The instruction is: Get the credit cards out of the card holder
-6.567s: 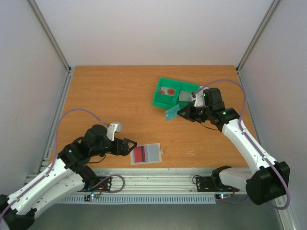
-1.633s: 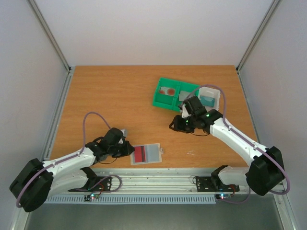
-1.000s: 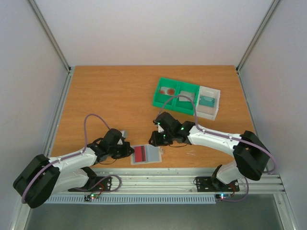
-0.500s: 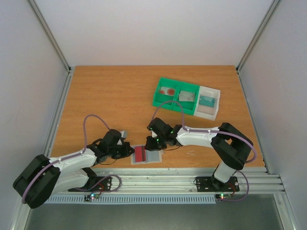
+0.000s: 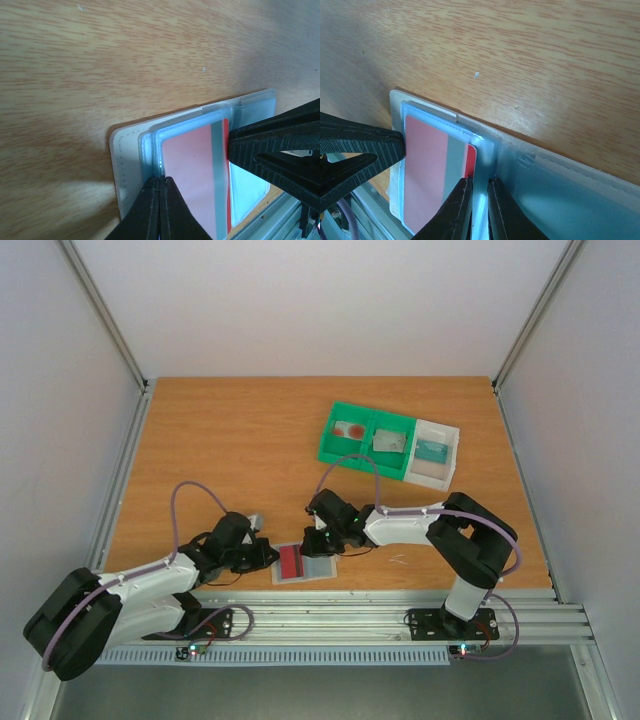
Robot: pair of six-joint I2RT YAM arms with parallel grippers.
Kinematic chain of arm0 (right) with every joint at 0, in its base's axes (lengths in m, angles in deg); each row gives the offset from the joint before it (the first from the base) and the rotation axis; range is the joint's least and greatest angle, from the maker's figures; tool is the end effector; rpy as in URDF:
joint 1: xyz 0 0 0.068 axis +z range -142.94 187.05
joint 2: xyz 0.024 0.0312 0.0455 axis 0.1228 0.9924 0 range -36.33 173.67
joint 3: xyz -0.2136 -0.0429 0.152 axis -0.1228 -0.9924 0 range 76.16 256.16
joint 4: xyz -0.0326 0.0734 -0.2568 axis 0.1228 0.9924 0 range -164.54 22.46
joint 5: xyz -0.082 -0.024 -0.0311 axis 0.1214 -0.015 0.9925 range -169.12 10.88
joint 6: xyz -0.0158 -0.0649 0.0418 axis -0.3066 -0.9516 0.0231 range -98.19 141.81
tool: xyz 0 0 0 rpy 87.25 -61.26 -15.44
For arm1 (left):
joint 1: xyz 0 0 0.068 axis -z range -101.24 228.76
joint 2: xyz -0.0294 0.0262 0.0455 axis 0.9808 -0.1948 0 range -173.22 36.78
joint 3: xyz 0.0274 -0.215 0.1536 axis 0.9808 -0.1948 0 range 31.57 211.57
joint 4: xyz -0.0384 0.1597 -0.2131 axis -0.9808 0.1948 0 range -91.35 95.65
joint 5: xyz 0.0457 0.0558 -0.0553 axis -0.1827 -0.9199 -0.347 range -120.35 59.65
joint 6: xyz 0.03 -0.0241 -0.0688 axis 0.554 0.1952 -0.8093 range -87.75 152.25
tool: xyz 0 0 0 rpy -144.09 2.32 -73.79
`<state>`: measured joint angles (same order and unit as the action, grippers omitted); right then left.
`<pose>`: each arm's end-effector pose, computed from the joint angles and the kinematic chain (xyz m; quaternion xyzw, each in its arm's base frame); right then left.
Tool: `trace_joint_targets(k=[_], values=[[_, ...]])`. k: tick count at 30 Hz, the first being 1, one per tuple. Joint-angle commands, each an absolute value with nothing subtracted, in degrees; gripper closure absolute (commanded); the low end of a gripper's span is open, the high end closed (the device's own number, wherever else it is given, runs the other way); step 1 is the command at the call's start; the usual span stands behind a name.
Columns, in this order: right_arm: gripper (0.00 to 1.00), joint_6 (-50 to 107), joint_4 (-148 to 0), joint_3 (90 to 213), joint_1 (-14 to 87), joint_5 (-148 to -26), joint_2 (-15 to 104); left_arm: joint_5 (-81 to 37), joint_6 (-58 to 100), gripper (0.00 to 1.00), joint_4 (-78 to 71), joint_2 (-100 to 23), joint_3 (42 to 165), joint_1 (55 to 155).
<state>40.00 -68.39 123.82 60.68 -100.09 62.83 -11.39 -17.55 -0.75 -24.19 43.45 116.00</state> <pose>0.1813 0.2871 0.0902 -0.3357 0.8842 0.3022 0.1194 0.1425 -0.1358 0.0807 -0.0449 0.9266 -0.3462 0.1400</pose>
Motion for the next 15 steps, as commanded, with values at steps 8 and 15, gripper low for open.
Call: trace_joint_targets(k=[8, 15], values=[[0.9, 41.78, -74.3, 122.76, 61.02, -103.7, 65.57, -13.13, -17.06, 0.98, 1.42, -23.66, 42.29, 115.92], [0.91, 42.63, -77.52, 122.22, 61.02, -105.09, 65.63, -13.21, -16.88, 0.98, 1.75, -23.11, 42.29, 115.93]])
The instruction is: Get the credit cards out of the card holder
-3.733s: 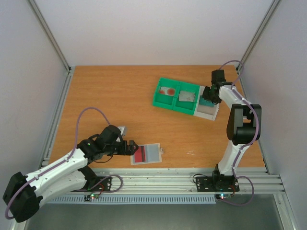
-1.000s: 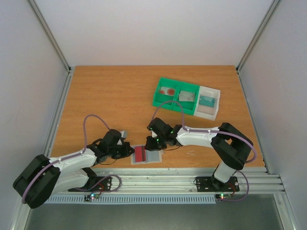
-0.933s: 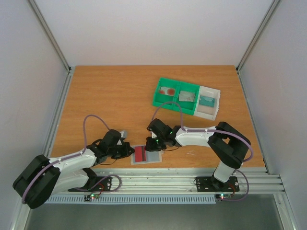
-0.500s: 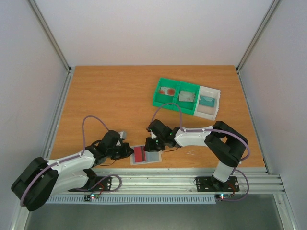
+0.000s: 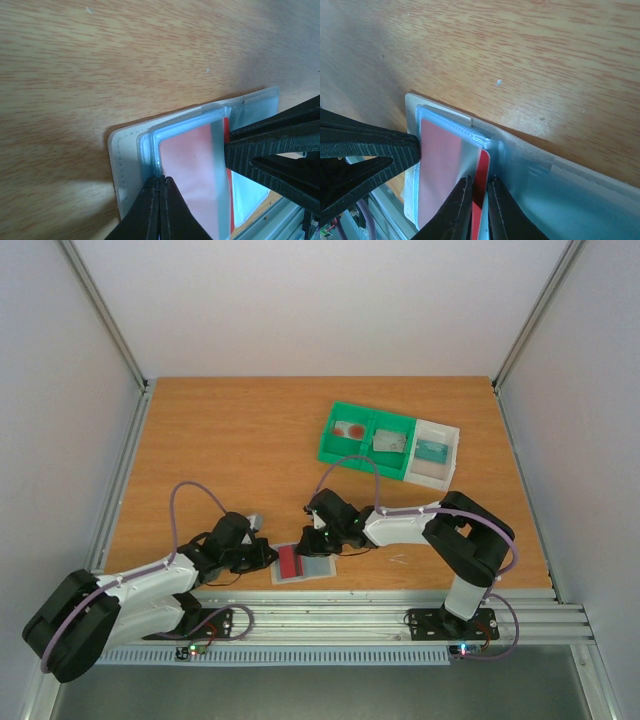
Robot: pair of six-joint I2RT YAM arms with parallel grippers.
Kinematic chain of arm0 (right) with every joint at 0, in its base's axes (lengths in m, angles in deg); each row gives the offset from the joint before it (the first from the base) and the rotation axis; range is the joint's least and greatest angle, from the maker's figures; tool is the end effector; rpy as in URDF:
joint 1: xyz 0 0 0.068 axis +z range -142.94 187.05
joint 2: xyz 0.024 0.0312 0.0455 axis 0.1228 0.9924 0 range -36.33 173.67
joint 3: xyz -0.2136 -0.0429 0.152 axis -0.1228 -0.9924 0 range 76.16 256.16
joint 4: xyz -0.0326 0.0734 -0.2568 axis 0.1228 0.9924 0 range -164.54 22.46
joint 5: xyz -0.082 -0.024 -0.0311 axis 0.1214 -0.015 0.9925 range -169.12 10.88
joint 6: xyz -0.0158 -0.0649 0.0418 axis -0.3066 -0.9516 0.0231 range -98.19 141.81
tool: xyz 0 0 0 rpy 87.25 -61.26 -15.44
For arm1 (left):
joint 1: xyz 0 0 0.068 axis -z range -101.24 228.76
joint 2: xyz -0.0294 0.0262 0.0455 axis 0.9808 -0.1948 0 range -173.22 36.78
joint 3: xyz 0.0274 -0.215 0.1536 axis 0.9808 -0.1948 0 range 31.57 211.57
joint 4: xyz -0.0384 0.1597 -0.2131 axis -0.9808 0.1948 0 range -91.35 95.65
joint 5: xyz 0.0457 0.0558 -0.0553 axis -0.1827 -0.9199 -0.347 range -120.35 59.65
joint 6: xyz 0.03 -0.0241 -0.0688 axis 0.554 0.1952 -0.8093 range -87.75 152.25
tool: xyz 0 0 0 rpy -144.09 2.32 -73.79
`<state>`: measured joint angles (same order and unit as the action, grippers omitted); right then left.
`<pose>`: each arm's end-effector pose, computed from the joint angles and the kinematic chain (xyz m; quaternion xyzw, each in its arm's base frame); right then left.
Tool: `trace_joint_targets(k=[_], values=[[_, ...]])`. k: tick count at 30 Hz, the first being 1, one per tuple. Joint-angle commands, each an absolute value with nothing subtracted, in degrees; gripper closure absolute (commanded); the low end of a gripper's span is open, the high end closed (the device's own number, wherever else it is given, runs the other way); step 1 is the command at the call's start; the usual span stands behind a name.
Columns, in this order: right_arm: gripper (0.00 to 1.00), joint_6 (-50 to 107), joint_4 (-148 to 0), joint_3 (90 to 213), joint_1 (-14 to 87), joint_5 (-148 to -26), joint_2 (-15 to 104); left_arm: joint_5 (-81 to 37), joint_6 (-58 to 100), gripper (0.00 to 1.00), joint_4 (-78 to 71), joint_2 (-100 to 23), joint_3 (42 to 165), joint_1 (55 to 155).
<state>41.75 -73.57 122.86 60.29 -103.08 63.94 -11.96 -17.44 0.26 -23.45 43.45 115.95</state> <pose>0.1833 0.2913 0.0873 -0.3275 0.8746 0.3363 0.1214 0.1420 -0.1344 0.0812 -0.0467 0.9279 -0.3414 0.1421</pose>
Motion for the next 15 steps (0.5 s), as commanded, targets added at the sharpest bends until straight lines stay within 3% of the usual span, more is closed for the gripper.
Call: trace_joint_targets(k=[1, 6, 15], values=[[0.91, 42.63, -77.57, 122.28, 60.98, -105.12, 65.69, -13.26, -16.88, 0.98, 1.88, -22.97, 42.29, 115.94], [0.99, 42.85, -78.36, 121.91, 60.91, -105.67, 65.44, -13.53, -16.88, 0.98, 2.61, -22.1, 42.29, 115.94], [0.99, 42.64, -79.03, 119.63, 59.1, -106.02, 62.56, -15.2, -16.06, 0.91, 5.41, -20.37, 42.74, 115.94]])
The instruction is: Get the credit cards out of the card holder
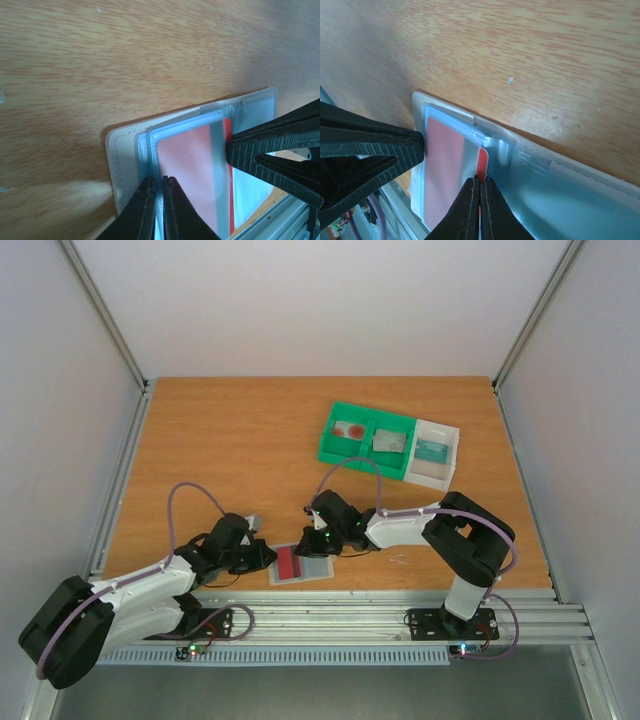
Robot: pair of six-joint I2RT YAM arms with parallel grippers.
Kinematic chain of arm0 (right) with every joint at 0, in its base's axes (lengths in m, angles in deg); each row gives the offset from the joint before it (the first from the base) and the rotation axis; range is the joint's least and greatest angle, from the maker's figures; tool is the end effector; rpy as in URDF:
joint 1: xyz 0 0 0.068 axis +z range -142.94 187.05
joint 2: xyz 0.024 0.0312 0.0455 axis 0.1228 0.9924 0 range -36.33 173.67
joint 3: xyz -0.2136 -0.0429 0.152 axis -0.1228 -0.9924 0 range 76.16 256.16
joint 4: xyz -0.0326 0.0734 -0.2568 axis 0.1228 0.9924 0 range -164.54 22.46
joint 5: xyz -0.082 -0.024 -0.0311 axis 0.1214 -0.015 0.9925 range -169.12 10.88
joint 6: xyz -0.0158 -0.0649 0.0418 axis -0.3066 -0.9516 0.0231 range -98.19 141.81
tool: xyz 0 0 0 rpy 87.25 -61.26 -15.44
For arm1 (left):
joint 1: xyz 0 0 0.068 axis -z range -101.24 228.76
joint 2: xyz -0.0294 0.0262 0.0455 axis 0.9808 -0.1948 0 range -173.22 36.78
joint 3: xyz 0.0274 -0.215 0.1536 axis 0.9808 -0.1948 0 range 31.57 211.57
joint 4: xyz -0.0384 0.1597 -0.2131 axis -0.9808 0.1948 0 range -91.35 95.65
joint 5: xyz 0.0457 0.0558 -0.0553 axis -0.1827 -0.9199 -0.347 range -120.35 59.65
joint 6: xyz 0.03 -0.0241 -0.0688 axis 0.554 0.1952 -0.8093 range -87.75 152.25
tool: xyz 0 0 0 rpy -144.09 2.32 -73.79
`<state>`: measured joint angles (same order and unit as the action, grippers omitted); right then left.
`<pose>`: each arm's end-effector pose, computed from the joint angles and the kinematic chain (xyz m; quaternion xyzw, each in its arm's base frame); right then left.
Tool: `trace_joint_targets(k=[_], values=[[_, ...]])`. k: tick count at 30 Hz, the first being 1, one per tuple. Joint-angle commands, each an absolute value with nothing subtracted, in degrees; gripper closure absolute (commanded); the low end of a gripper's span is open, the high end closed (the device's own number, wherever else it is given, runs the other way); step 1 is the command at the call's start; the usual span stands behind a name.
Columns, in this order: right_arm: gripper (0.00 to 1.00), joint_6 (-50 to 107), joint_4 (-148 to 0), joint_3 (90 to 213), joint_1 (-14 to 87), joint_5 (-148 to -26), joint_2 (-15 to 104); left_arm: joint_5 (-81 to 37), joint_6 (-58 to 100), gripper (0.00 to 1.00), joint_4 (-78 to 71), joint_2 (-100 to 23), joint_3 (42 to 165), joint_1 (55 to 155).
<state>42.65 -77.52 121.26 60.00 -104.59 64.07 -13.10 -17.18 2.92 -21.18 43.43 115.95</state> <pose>0.1830 0.2906 0.0850 -0.3237 0.8675 0.3559 0.1267 0.1400 -0.1313 0.0835 -0.0487 0.9303 -0.3326 0.1471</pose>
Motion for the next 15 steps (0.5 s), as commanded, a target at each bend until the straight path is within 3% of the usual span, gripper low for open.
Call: trace_joint_targets(k=[1, 15], values=[[0.99, 42.64, -79.26, 119.47, 58.82, -106.48, 62.48, -15.41, -15.92, 0.91, 5.79, -20.31, 42.81, 115.93], [0.99, 44.02, -81.86, 116.32, 55.85, -108.91, 60.11, -15.06, -15.65, 0.91, 5.5, -21.15, 43.26, 115.94]])
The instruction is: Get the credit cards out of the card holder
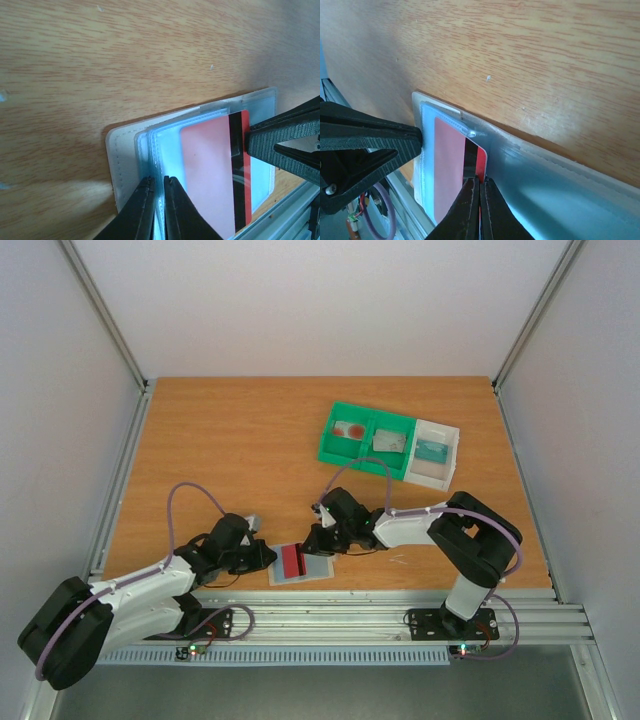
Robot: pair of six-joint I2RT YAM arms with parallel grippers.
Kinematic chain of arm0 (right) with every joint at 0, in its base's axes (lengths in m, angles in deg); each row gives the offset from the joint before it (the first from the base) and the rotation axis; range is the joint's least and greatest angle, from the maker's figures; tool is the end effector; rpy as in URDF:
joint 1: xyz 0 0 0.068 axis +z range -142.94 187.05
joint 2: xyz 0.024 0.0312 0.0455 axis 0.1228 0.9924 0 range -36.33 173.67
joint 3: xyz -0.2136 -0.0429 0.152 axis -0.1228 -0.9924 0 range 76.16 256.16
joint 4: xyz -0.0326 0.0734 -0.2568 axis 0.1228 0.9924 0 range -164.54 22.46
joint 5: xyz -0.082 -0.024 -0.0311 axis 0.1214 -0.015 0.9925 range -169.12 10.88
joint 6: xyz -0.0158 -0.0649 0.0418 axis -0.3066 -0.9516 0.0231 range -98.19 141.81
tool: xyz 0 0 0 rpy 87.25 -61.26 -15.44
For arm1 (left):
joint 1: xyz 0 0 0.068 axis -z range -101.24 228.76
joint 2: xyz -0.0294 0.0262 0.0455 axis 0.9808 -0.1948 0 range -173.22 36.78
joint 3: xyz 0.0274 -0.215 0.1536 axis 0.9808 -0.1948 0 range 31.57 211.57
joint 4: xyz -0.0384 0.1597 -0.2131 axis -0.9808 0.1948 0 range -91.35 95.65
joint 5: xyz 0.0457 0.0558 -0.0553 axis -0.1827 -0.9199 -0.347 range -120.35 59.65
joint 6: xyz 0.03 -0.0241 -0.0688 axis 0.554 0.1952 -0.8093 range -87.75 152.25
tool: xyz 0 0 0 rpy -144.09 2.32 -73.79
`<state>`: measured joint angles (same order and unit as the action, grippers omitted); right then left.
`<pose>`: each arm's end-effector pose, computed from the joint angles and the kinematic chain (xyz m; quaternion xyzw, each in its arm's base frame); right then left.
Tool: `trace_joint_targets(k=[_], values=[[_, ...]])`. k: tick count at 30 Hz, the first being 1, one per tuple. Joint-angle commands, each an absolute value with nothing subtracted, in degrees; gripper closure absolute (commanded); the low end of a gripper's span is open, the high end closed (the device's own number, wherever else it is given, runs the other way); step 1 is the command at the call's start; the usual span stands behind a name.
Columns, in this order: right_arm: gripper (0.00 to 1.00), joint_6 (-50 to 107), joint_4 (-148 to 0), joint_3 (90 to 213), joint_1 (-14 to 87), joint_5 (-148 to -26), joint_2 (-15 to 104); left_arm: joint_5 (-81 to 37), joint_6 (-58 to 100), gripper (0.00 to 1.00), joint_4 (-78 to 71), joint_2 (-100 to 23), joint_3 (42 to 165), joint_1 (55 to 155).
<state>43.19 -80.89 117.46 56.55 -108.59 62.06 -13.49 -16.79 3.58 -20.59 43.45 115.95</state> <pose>0.1886 0.2720 0.0846 -0.3042 0.8629 0.3836 0.1258 0.1396 -0.1305 0.0843 -0.0468 0.9309 -0.3297 0.1502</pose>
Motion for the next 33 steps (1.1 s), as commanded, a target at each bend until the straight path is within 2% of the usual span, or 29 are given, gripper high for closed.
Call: trace_joint_targets(k=[1, 5, 9, 13, 16, 33], values=[[0.99, 44.06, -81.65, 116.2, 55.72, -108.84, 59.76, -15.16, -15.69, 0.91, 5.5, -21.08, 43.26, 115.94], [0.99, 44.12, -79.42, 116.15, 54.93, -108.29, 58.48, -15.2, -15.97, 0.89, 5.69, -20.8, 43.49, 115.94], [0.99, 43.98, -77.25, 115.97, 54.52, -107.81, 56.43, -15.15, -16.52, 0.82, 6.52, -20.42, 44.57, 115.94], [0.99, 44.07, -74.33, 116.16, 54.35, -106.92, 54.02, -15.23, -16.45, 0.7, 8.09, -19.02, 45.92, 115.94], [0.99, 44.07, -70.48, 117.15, 54.25, -106.38, 52.13, -15.24, -16.44, 0.65, 8.7, -17.48, 46.37, 115.94], [0.99, 44.85, -51.78, 125.08, 54.25, -99.92, 44.17, -12.57, -12.3, 0.61, 6.6, -9.67, 50.27, 116.03]])
